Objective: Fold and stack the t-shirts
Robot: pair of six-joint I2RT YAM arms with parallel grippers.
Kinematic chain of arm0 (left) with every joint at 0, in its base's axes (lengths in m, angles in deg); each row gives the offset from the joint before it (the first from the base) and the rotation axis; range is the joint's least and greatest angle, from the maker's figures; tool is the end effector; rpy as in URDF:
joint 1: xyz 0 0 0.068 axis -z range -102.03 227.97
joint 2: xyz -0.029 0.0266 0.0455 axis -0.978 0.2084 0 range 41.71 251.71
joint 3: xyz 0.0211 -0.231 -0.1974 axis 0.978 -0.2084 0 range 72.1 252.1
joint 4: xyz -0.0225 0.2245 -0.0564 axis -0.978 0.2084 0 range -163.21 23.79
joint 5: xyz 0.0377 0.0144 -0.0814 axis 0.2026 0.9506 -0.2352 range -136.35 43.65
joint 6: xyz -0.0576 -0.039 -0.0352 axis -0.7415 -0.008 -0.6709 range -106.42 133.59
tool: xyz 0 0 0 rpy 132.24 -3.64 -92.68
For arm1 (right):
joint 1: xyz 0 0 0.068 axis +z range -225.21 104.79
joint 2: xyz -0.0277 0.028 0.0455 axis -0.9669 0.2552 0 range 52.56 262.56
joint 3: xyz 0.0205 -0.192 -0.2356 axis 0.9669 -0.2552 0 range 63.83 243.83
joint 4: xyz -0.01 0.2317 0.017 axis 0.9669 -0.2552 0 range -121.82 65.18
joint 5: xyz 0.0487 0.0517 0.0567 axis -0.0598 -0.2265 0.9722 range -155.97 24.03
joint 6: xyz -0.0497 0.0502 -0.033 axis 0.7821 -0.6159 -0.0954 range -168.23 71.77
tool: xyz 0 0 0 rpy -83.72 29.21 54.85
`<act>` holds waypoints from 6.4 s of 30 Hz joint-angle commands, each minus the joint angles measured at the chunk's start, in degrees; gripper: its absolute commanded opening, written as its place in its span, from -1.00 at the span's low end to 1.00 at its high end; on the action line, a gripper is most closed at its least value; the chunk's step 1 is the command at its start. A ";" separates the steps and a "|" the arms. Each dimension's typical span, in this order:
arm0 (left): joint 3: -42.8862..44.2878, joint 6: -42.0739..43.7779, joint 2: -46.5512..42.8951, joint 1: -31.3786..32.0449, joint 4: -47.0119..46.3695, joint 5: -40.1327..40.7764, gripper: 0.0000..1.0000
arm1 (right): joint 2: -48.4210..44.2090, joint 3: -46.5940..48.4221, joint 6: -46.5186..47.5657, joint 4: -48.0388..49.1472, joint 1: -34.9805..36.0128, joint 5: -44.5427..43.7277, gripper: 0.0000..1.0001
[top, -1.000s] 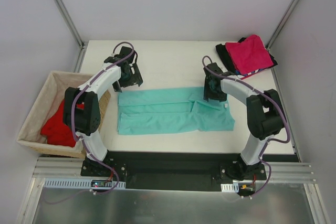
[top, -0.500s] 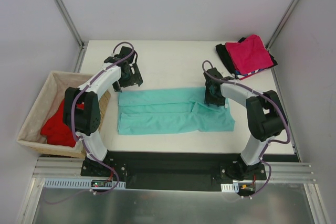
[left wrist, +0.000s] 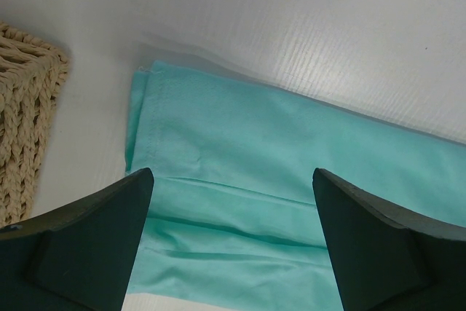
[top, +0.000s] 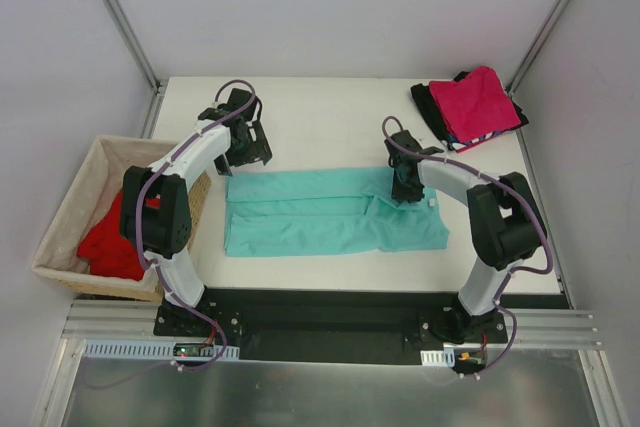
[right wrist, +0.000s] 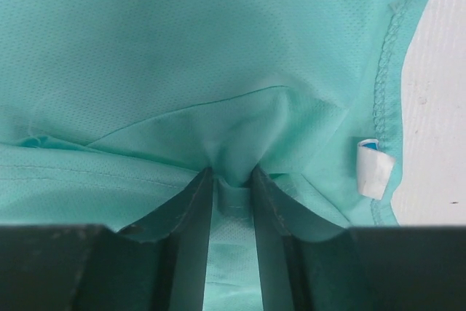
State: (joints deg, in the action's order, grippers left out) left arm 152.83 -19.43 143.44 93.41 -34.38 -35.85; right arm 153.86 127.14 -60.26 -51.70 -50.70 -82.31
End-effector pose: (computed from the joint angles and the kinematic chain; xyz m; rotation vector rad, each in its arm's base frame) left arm 0.3615 -0.0872 0.2628 -0.4586 2.5477 -0.0693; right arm 0.3191 0.1250 0.1952 -0.2026 2.6268 -0.1752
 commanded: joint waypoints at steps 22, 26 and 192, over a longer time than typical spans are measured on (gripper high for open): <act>-0.05 -0.03 -0.75 0.73 0.54 0.13 0.84 | -7.78 -0.03 -0.36 -7.05 4.49 -8.27 0.05; -0.05 0.23 -0.75 0.91 0.46 0.31 0.83 | -6.90 -1.17 -0.80 -5.91 4.58 -7.48 0.02; 15.16 1.29 27.20 18.48 -24.68 -53.57 -0.50 | -34.32 -8.73 -3.79 -16.54 13.54 -19.26 0.31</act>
State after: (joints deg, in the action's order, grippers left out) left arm 168.11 -17.66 173.69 112.36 -58.43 -89.29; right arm 119.43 118.47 -63.67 -68.57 -36.89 -101.59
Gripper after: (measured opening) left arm 0.257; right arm 0.657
